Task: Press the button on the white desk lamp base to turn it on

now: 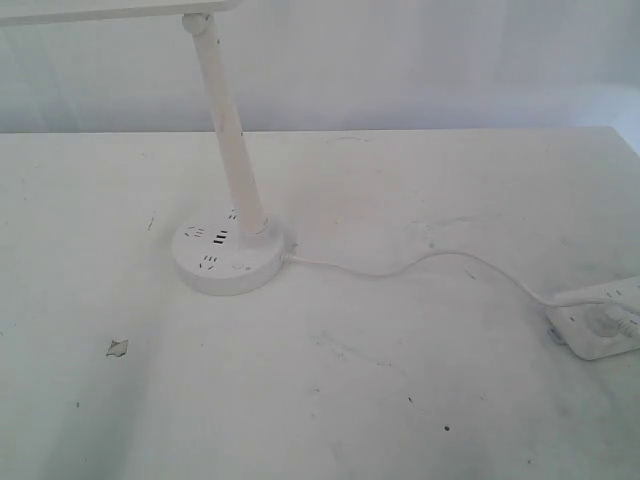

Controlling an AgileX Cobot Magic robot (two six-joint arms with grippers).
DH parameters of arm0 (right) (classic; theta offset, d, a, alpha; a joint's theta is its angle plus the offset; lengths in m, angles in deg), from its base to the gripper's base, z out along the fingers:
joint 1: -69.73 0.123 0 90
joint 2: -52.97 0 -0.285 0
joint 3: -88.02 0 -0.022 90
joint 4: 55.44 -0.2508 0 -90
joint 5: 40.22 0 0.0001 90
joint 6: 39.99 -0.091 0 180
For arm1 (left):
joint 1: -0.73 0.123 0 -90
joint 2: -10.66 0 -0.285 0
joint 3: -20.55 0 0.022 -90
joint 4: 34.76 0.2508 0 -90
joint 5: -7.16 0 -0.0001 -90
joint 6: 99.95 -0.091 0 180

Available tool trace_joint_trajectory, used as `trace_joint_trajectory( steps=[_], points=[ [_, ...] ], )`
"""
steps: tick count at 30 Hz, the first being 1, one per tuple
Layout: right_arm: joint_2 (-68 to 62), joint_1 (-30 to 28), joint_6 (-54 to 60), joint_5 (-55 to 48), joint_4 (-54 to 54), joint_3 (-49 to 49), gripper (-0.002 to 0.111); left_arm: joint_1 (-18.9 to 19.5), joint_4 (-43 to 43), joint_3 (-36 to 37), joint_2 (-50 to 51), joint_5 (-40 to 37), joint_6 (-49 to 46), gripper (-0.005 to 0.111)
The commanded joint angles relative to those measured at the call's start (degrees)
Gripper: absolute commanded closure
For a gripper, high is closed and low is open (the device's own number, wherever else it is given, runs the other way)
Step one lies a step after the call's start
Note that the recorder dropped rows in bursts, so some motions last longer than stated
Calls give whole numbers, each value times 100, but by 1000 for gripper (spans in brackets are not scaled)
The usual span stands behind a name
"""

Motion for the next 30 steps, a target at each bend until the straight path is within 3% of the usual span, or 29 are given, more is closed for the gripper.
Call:
trace_joint_trajectory(
  steps=[1,4,15,22,24,25,26,27,28,29,30],
  points=[
    [32,31,-30,76,0,-11,108,11,62,-16,-15,1155,1429,106],
    [32,31,-30,76,0,-11,108,11,62,-16,-15,1827,2389,106],
    [32,31,-30,76,0,-11,108,11,265,-100,-15,3406,2423,106],
    [32,31,-30,76,0,-11,108,11,302,-100,-15,3626,2735,106],
    [32,31,-30,76,0,-11,108,11,290,-259,-15,2856,3279,106],
    [32,31,-30,76,0,-11,108,11,1294,-612,-15,1766,3297,106],
    [32,31,-30,76,0,-11,108,11,2327,-913,-15,1152,3366,106],
    [32,31,-30,76,0,-11,108,11,4906,-1662,140,330,4610,107],
    [32,31,-30,76,0,-11,108,11,6314,-2040,312,78,5705,107],
    [32,31,-30,76,0,-11,108,11,8342,-2672,718,-54,7517,107],
    [32,31,-30,76,0,-11,108,11,9425,-3067,1034,-19,8456,107]
  ],
)
